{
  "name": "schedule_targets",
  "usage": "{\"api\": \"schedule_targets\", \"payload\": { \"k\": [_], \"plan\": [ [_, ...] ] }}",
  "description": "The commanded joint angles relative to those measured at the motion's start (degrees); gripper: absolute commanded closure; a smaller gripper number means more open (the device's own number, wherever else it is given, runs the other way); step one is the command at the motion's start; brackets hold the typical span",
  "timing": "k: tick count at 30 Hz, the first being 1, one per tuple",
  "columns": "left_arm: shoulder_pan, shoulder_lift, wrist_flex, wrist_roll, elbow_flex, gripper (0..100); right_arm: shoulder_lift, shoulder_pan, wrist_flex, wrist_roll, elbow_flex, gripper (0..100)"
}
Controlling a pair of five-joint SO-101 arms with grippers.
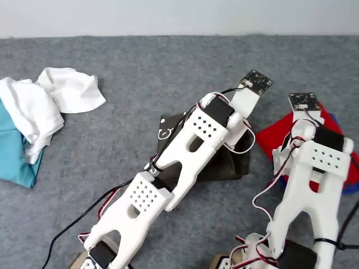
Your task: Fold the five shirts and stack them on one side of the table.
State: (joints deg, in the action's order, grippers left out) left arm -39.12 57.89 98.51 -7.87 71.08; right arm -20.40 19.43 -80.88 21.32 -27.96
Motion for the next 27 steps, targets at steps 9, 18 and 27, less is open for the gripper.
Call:
{"api": "schedule_targets", "payload": {
  "k": [9,18,27],
  "plan": [
    [-2.55,0.18,-4.66,1.05,2.15,99,-2.15,1.71,-0.48,0.53,0.62,79.0],
    [-2.9,5.19,-6.15,1.14,5.23,97,-2.24,4.53,-0.31,0.62,0.7,79.0],
    [-2.9,4.92,-4.22,0.7,13.05,78,-2.24,4.44,-0.4,0.62,0.7,79.0]
  ]
}}
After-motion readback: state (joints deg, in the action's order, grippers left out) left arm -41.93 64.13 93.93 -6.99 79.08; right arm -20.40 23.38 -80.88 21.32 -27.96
